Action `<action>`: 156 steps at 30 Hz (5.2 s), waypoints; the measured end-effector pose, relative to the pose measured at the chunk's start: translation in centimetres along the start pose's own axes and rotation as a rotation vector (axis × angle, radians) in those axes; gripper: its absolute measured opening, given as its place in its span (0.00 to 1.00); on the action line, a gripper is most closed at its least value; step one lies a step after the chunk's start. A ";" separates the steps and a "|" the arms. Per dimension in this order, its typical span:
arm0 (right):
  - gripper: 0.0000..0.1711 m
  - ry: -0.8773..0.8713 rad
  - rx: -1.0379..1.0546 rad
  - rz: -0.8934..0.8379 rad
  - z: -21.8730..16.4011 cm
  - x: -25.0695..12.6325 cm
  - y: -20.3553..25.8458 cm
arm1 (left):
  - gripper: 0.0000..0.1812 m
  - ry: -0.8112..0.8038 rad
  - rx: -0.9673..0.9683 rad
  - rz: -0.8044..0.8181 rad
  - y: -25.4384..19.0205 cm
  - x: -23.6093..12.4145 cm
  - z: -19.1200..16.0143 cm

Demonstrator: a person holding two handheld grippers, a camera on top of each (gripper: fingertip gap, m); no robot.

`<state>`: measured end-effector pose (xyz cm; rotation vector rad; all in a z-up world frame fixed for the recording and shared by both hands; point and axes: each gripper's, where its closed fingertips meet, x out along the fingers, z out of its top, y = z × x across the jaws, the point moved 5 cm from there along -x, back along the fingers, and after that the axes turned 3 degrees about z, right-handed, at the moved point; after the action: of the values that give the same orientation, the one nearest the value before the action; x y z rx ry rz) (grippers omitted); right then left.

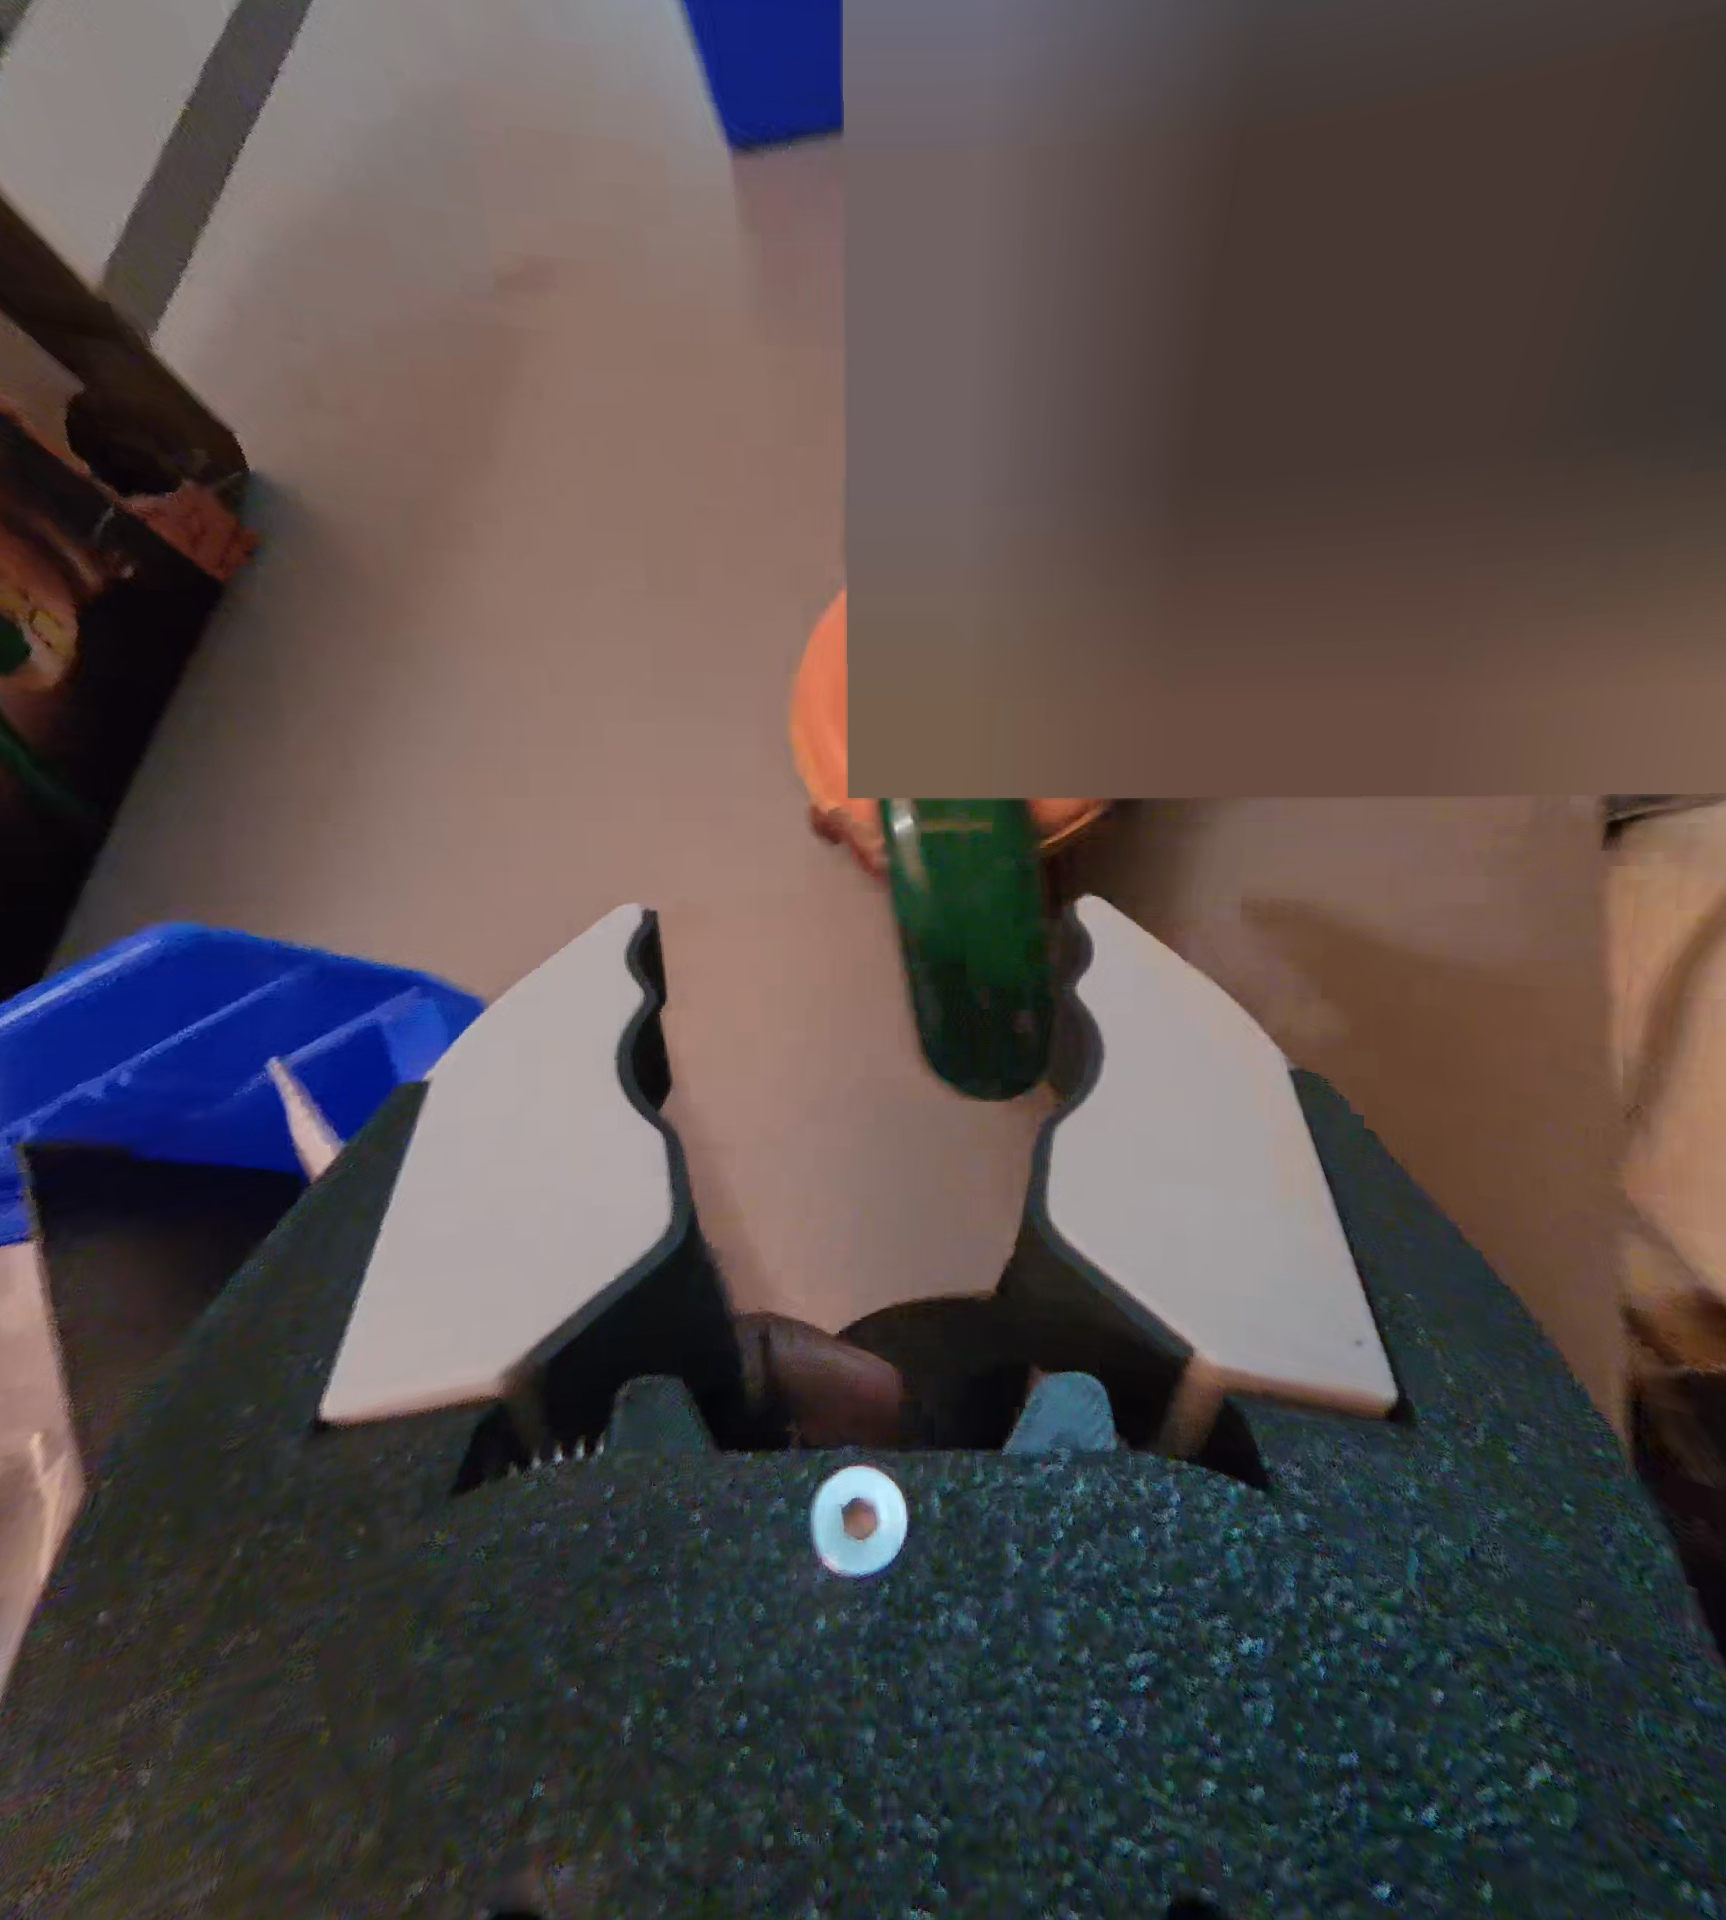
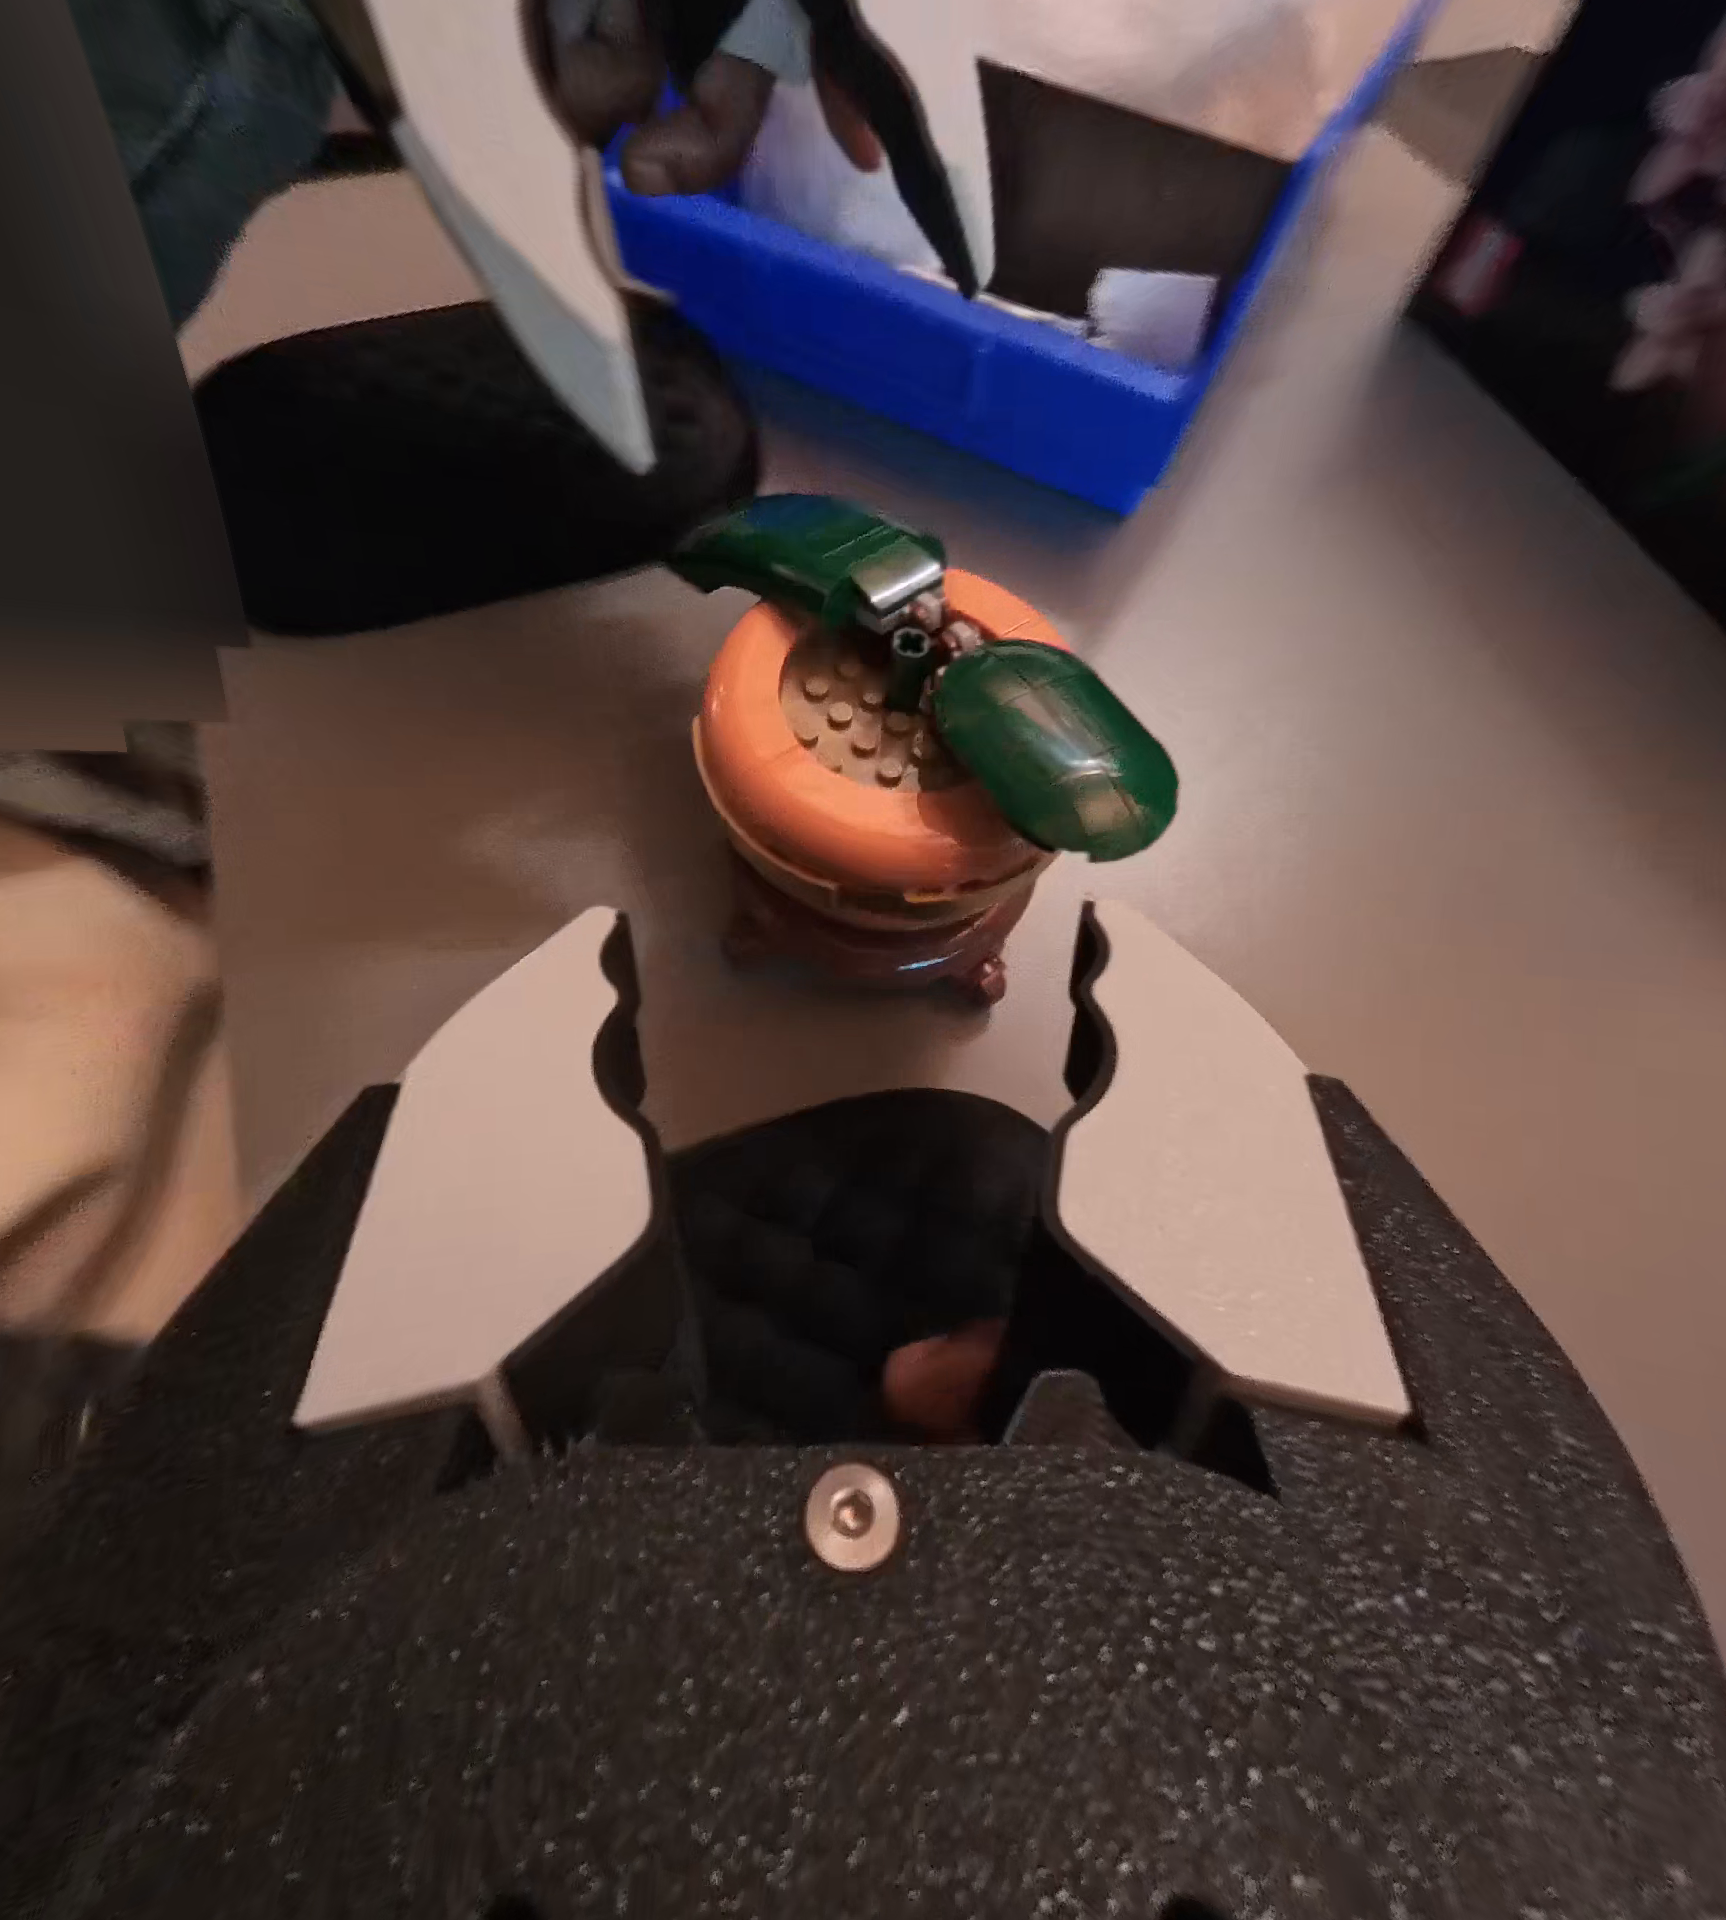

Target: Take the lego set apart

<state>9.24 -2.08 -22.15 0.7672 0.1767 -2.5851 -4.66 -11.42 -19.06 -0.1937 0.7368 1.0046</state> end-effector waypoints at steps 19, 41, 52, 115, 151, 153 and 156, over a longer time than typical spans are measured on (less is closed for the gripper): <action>0.39 -0.027 -0.064 0.066 1.1 0.3 -1.5 | 0.36 0.045 0.237 -0.171 -0.9 3.6 1.6; 0.18 0.311 -0.170 0.079 4.6 2.7 -1.7 | 0.20 -0.045 0.139 -0.271 -0.6 5.8 2.6; 0.03 0.235 -0.261 0.096 4.7 1.4 -1.8 | 0.22 -0.045 0.146 -0.255 -0.7 6.0 2.7; 0.03 -0.370 -0.789 -0.449 9.5 0.7 -9.3 | 0.25 -0.568 -0.307 0.024 7.6 0.6 3.6; 0.20 -0.696 -0.014 0.285 11.3 1.2 -5.6 | 0.19 -0.940 0.010 0.053 5.8 -2.8 5.3; 0.18 -0.635 0.262 0.460 10.8 1.8 -6.5 | 0.19 -0.919 0.120 0.133 5.6 -2.8 5.2; 0.23 -0.584 0.456 0.756 10.3 3.0 -5.5 | 0.19 -0.883 0.200 0.168 5.2 -2.5 5.1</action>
<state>-0.49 -0.78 -15.14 0.1205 -0.7518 -1.9949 -7.33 -7.92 -12.75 0.4752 0.0361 1.0389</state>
